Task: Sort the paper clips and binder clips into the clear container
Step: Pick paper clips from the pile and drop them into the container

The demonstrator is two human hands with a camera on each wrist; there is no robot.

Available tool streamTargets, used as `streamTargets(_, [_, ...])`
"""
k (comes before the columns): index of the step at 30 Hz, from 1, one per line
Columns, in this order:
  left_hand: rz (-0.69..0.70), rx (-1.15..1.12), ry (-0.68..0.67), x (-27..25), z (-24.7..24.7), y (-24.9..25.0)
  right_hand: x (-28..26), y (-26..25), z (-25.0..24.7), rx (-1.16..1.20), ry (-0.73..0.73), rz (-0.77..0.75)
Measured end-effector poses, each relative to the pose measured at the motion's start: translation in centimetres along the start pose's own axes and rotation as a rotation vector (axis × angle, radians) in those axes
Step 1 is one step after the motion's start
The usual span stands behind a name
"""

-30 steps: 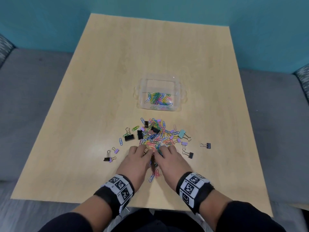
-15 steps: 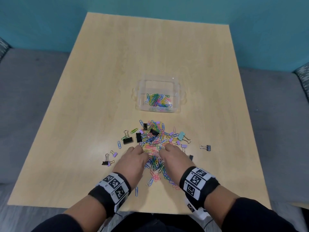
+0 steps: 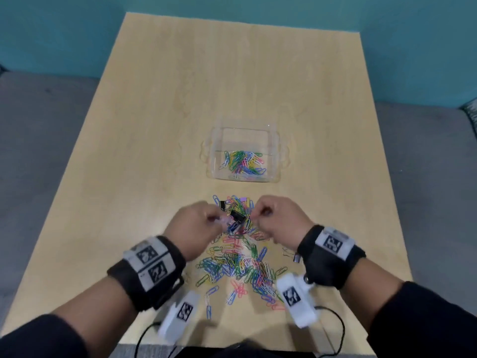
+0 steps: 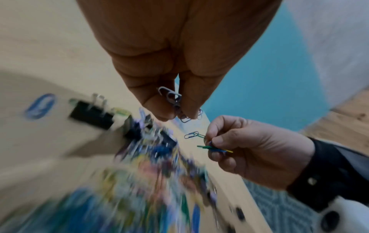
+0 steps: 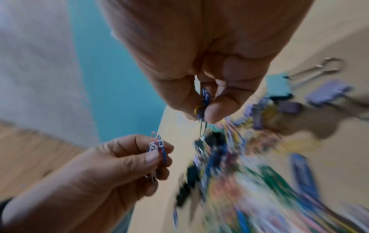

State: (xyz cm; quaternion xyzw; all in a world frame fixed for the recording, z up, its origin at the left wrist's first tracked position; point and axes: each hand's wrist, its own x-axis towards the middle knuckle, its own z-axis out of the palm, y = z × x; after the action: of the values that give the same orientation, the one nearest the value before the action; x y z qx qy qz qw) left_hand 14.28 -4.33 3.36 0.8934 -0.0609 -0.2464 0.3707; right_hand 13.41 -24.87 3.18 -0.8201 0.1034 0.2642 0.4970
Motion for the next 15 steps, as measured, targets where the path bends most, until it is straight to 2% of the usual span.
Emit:
streamTargets(3, [0.026, 0.059, 0.117, 4.3, -2.3, 2.1, 3.6, -2.6, -2.3, 0.089, 0.132, -0.001])
streamTargets(6, [0.030, 0.182, 0.187, 8.7, -3.3, 3.7, 7.0, -4.3, -3.4, 0.061, 0.247, -0.034])
streamTargets(9, [0.045, 0.242, 0.181, 11.1, -3.0, 4.3, 9.0, -5.0, -3.9, 0.041, 0.237, -0.047])
streamTargets(12, [0.065, 0.229, 0.192, 10.5, -2.7, 3.6, 8.6, -4.5, -4.2, -0.069, 0.176, -0.037])
streamTargets(15, [0.106, 0.198, 0.235, 7.2, -2.8, 1.7, 5.5, -2.8, -4.6, -0.244, 0.187, -0.110])
